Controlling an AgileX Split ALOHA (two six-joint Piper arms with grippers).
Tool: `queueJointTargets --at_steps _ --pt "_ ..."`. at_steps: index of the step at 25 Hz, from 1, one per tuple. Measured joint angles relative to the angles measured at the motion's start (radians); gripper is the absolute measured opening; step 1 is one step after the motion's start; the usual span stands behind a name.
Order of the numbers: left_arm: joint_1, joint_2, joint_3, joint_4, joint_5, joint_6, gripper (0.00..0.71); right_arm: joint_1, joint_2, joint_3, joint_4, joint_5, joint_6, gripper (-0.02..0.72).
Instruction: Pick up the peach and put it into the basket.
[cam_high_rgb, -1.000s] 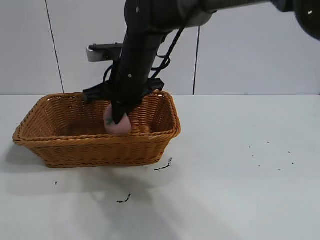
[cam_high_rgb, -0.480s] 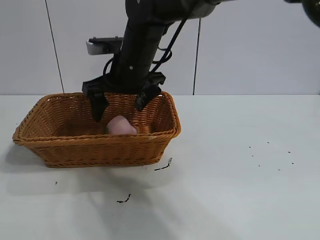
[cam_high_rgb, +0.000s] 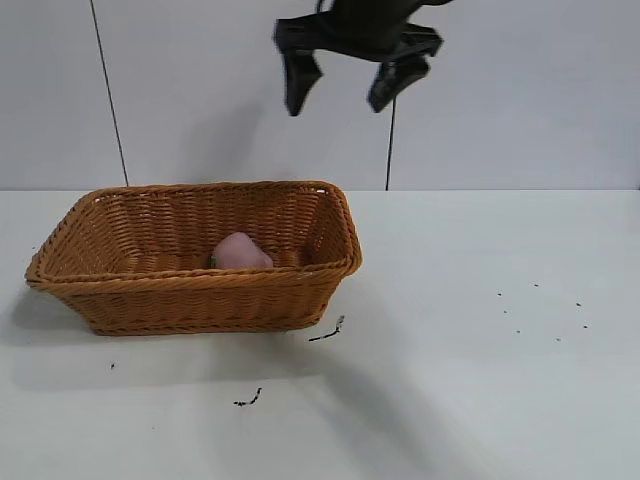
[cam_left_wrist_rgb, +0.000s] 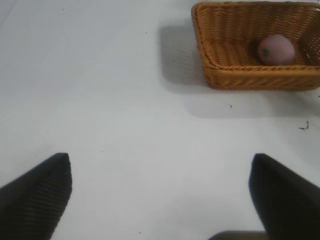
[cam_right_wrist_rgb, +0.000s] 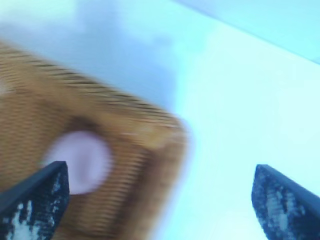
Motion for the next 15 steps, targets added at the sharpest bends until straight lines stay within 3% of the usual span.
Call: queueJointTargets --at_steps 8,15 --pt "0.000 0.000 0.000 0.000 0.000 0.000 0.693 -0.310 0.000 0.000 -0.008 0.103 0.002 0.696" --pt "0.000 0.000 0.000 0.000 0.000 0.000 0.693 -0.363 -0.035 0.000 0.009 0.172 -0.008 0.696"
